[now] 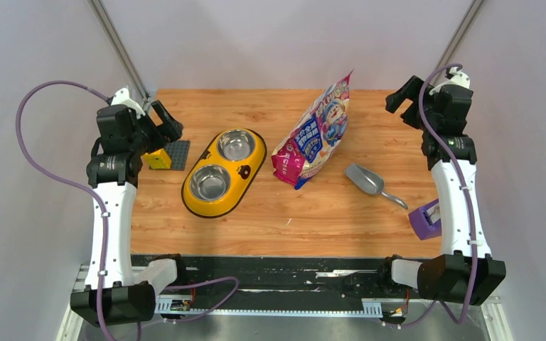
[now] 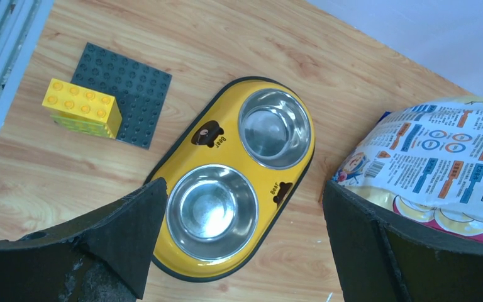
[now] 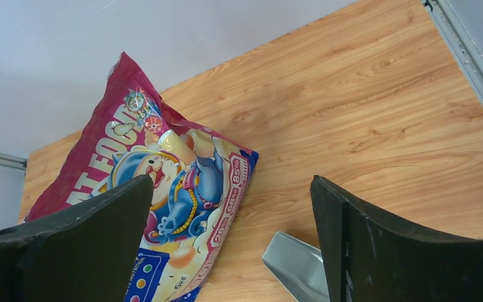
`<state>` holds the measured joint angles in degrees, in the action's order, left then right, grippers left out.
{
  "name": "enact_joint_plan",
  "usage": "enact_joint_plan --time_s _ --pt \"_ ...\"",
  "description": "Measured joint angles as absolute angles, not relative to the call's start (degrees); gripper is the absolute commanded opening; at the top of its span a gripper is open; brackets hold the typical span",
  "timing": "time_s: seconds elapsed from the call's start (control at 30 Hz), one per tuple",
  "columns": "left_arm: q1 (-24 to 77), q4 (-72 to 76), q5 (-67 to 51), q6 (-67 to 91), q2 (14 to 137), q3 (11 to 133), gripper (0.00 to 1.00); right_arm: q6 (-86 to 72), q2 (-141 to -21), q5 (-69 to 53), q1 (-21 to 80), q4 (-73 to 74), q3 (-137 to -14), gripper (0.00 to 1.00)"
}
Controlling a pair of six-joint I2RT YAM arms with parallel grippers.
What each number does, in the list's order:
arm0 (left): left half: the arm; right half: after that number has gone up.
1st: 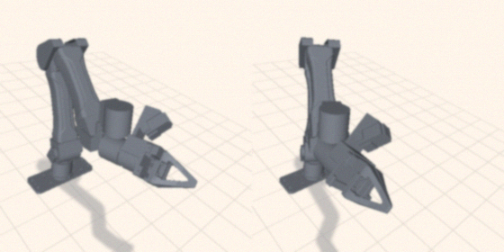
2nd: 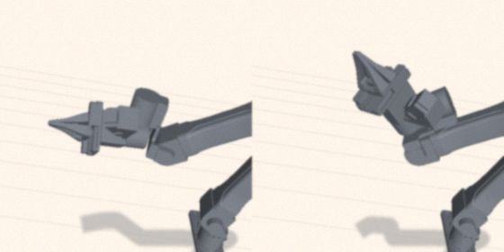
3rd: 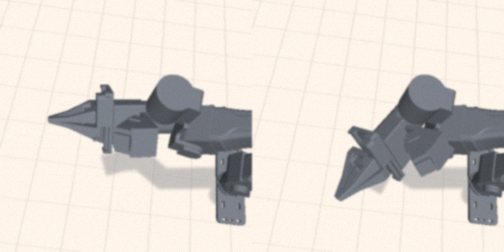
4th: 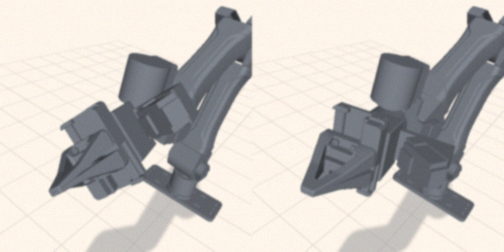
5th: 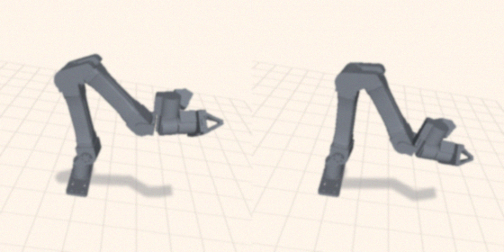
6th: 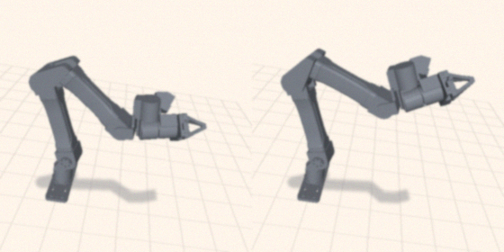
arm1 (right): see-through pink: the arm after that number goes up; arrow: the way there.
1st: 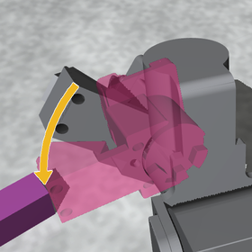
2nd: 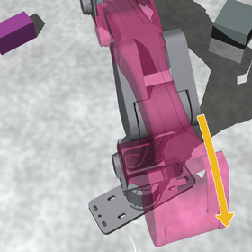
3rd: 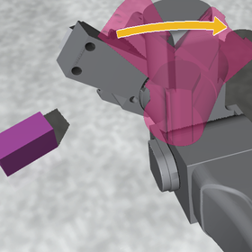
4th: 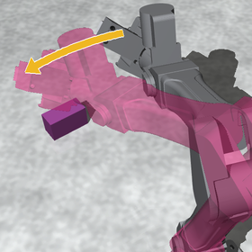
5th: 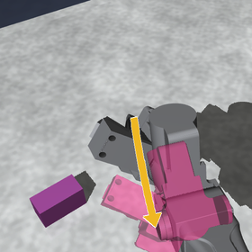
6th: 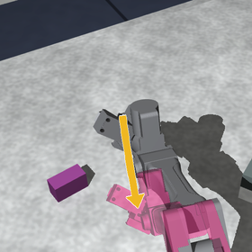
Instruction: Serve the pet food
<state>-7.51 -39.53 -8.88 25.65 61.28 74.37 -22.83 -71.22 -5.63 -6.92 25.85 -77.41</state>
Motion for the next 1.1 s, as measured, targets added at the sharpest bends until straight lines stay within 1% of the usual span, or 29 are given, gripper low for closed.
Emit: enact_joint_plan --time_s 0.2,0.33,0.43,0.5,0.63,0.73,0.8,0.97,1.0,1.1 --pt "-7.5 -40.2 -5.1 26.7 60.0 74.3 1.0 -24.5 -70.9 -5.5 -6.9 25.6 -75.3 0.94" --pt "-7.5 -40.5 -5.1 26.7 59.7 74.3 1.0 -26.2 -70.3 -5.1 -6.9 26.2 -73.5 0.92" --pt "-7.5 -38.7 -10.5 26.2 59.4 73.2 1.0 -27.9 -70.0 -4.5 -6.9 27.2 -72.8 0.88" --pt "-7.5 -36.2 -15.5 26.0 59.0 71.1 1.0 -29.5 -69.9 -4.5 -6.9 27.7 -72.0 0.81" --pt "-6.2 -30.6 -26.7 26.0 58.9 65.0 1.0 -32.1 -69.3 -5.8 -6.8 29.2 -68.8 0.72" --pt "-2.3 -28.2 -32.5 25.3 59.5 61.7 0.99 -33.5 -68.3 -7.5 -6.0 30.5 -64.9 0.69" --pt "1.4 -26.9 -34.8 24.5 59.9 60.3 0.97 -34.3 -67.8 -8.5 -4.5 31.1 -62.2 0.67" --pt "9.0 -22.1 -37.5 23.8 60.3 56.6 0.93 -36.3 -67.8 -11.6 1.1 31.0 -56.9 0.67" --pt "10.3 -20.7 -37.5 23.9 60.6 55.9 0.91 -36.7 -68.0 -12.0 2.0 31.0 -56.3 0.69" --pt "13.3 -17.6 -36.9 24.1 61.8 55.6 0.89 -37.9 -70.2 -13.7 4.4 30.7 -55.9 0.79"
